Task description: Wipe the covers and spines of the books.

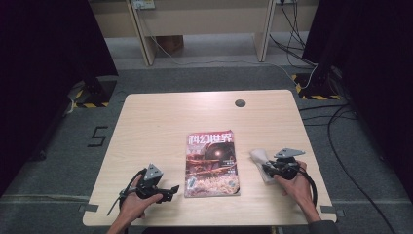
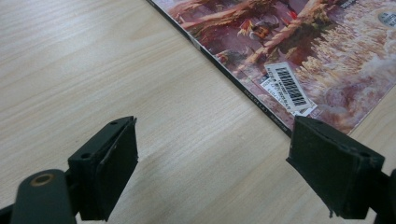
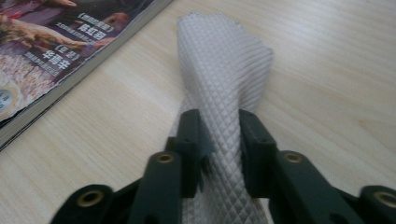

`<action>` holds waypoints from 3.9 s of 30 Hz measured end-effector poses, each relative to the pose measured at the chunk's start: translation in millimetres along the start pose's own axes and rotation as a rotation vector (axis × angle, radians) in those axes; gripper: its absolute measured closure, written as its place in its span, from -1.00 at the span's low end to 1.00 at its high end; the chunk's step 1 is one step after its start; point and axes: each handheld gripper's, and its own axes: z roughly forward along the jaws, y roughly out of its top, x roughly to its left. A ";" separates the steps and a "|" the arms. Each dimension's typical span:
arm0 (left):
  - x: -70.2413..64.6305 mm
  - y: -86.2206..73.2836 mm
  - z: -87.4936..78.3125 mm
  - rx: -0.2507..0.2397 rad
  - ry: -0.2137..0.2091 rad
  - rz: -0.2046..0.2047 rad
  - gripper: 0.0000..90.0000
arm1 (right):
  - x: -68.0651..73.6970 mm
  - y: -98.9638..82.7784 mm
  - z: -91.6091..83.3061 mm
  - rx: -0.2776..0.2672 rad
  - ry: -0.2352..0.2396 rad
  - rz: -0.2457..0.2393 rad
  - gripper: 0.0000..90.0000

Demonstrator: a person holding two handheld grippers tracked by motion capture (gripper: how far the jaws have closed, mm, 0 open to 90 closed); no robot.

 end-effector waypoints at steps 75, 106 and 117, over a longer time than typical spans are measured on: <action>-20.5 8.3 13.9 0.011 -0.059 0.091 -0.61 | 93.0 92.2 85.3 0.020 0.134 -0.264 0.78; -32.3 18.1 32.5 0.040 -0.025 0.146 -0.59 | 44.3 117.9 108.5 0.004 0.001 -0.160 0.80; -32.7 16.8 33.3 0.038 -0.023 0.147 -0.60 | 23.2 126.8 116.2 0.009 -0.081 -0.121 0.81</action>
